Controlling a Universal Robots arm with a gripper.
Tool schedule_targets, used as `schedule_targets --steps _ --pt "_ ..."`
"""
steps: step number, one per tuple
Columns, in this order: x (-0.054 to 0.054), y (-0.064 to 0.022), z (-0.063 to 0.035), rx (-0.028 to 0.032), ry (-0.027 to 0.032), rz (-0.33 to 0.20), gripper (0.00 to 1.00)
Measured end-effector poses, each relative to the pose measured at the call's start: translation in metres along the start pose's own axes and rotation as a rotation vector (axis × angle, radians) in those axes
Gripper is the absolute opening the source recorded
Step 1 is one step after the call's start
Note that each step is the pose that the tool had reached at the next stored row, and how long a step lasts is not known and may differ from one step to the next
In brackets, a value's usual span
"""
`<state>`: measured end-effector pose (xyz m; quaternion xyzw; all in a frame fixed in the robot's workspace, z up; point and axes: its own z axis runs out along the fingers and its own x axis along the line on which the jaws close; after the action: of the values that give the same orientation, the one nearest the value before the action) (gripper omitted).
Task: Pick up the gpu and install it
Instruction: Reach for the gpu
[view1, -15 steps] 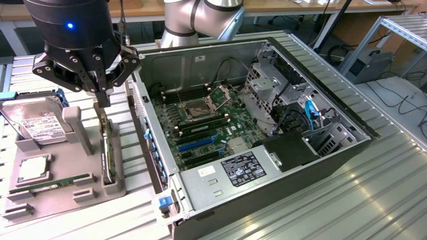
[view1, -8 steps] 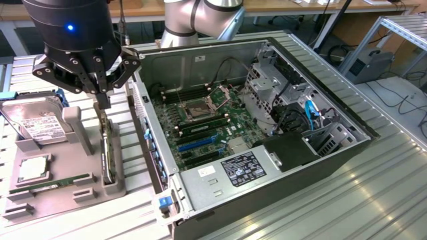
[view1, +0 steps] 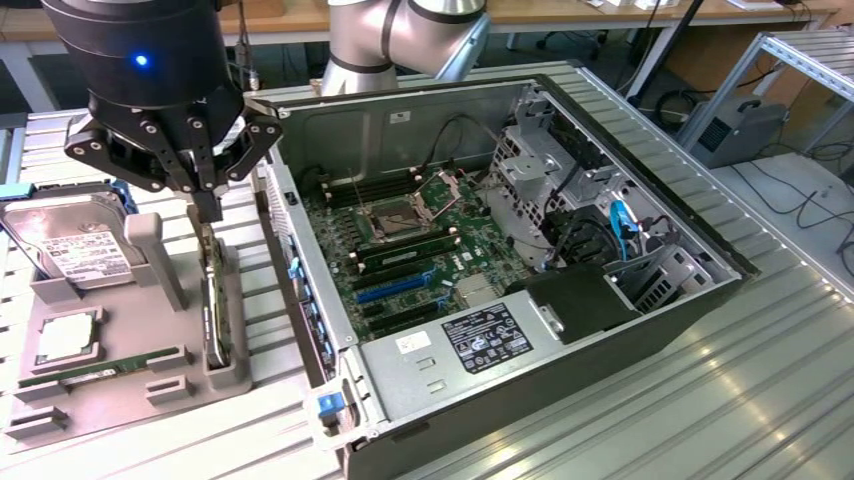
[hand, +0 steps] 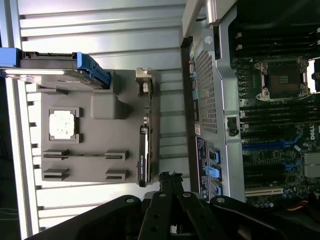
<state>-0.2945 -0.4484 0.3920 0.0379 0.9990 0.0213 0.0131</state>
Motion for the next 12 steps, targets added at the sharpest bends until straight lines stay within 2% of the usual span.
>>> schedule_targets --steps 7,12 --pt "-0.0006 -0.0075 -0.0002 0.0 0.0 0.0 0.11" --pt "-0.0007 -0.0087 -0.0003 0.0 0.0 0.0 0.11"
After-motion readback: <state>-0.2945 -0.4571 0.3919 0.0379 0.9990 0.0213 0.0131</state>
